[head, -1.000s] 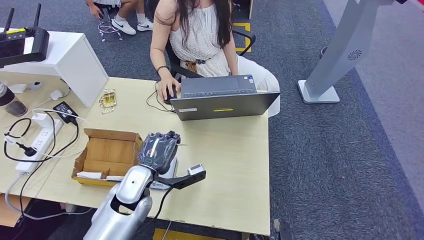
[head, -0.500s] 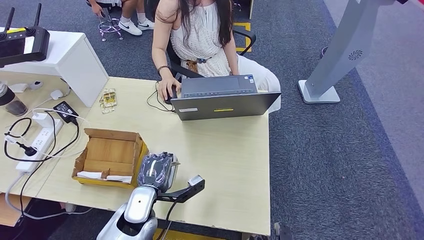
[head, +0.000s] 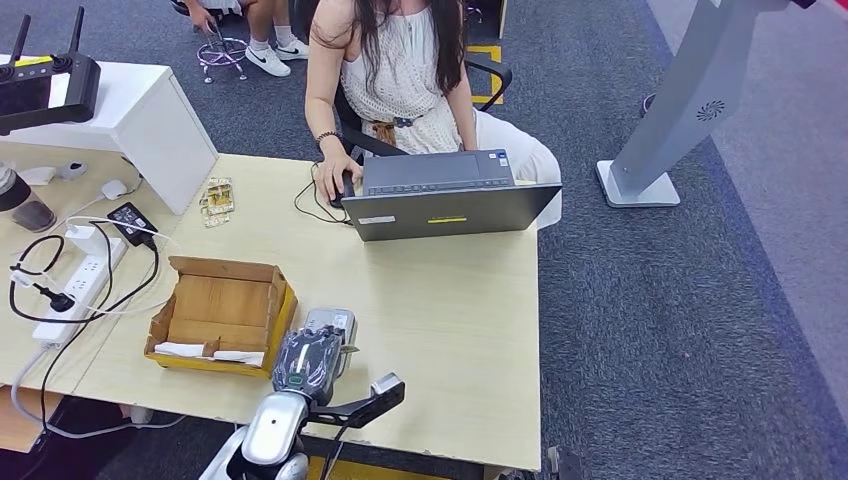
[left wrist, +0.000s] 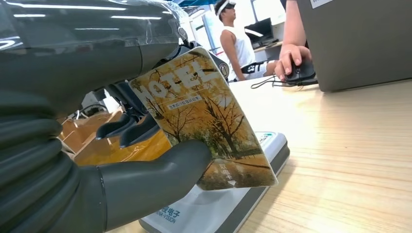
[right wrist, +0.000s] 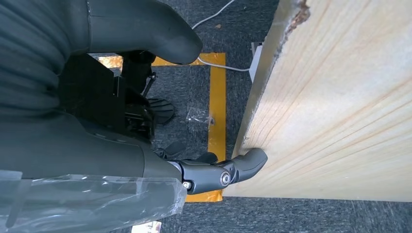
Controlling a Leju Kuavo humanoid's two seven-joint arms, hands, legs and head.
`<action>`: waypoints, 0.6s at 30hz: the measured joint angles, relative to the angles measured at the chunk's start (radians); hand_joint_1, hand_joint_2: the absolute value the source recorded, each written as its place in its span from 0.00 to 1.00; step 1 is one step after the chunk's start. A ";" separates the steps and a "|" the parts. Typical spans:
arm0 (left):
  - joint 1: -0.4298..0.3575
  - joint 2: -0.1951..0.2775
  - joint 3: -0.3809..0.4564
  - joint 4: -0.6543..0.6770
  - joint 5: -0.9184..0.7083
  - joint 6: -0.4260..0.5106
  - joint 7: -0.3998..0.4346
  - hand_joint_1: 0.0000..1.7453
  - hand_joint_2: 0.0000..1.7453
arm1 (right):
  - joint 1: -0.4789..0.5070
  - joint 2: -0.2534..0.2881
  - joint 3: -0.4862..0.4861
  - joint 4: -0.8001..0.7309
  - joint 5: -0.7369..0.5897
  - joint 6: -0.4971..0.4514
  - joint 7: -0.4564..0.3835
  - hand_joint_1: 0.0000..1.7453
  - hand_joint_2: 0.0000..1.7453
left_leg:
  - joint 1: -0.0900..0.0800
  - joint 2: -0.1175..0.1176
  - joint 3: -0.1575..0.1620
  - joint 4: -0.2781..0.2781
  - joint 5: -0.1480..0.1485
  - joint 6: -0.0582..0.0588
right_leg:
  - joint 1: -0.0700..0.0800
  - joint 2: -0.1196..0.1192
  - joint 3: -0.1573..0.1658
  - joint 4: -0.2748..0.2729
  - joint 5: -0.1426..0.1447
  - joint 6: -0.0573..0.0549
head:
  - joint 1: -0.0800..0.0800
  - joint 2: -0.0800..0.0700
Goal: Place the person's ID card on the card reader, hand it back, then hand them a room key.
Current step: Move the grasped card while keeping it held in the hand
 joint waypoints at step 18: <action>-0.059 -0.006 0.130 0.070 0.000 0.027 0.029 1.00 1.00 | -0.002 0.000 -0.001 0.000 0.012 0.000 0.008 0.00 1.00 | 0.000 0.000 0.001 0.000 0.001 -0.001 | 0.000 0.000 0.001 0.001 0.000 0.000 | 0.000 0.000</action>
